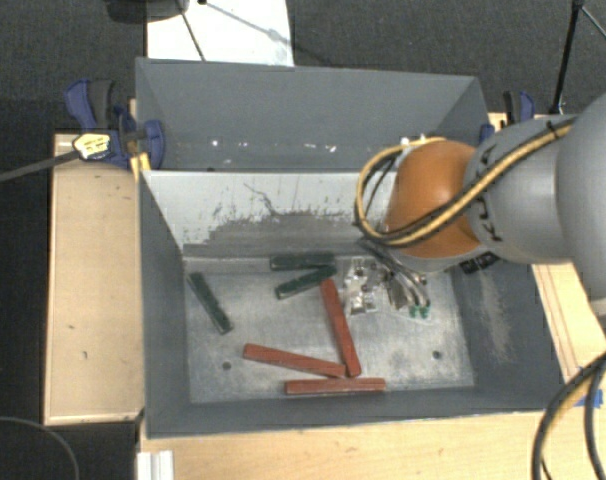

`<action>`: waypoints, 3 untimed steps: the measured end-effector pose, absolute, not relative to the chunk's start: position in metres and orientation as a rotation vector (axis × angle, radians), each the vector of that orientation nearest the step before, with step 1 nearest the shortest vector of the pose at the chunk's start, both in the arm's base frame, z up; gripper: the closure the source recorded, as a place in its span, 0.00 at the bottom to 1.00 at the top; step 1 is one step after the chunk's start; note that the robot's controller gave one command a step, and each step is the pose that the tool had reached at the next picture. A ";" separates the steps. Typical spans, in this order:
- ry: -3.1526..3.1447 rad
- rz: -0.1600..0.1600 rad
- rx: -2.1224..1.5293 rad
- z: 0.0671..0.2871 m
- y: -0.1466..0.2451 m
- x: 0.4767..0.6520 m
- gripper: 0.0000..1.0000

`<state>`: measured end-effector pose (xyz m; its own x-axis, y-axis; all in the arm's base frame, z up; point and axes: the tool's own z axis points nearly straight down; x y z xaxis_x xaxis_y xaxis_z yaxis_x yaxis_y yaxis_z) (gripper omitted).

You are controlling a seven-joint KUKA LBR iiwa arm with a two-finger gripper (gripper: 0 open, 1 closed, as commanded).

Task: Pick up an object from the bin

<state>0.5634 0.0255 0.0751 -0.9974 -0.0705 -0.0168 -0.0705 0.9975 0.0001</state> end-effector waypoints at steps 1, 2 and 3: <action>3.142 0.000 -0.117 0.073 0.025 0.559 0.00; 3.142 -0.001 -0.119 0.073 0.025 0.559 0.00; 3.119 0.003 -0.276 0.074 0.100 0.482 1.00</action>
Offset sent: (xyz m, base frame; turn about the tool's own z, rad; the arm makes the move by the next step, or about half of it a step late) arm 0.0000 0.0000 0.0000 0.0000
